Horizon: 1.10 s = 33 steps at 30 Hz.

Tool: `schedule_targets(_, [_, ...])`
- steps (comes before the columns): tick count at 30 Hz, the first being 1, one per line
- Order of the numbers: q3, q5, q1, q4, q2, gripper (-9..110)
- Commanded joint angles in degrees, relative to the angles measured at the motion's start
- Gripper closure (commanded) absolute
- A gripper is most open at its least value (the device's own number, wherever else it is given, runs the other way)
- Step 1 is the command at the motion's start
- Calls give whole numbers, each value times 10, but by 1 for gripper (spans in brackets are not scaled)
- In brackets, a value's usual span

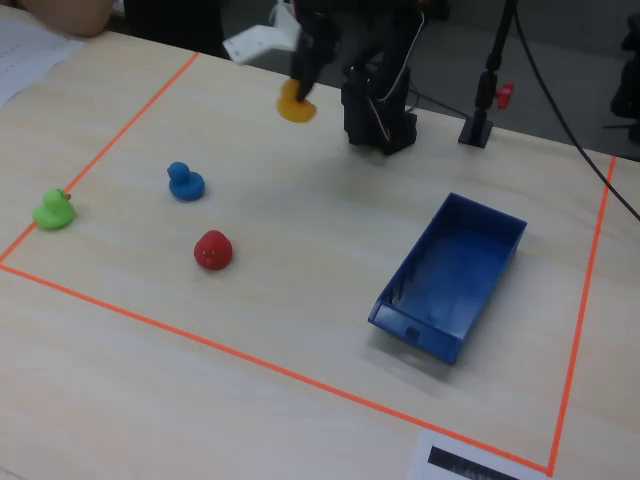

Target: Grasp yellow duck and put it into box.

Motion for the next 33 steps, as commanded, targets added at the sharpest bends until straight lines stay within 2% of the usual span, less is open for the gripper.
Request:
schedule_targets(1, [-3,47,-232,11,12,101])
schedule_targets(10, [19,96,-476,10,-23,101])
schedule_targets(15, [-7,143,-572,3,-78,101])
schedule_targets(26, [-343,151,-650,-24,-396,101])
schedule_targets(33, [-415,140,-655,-73,-519,101])
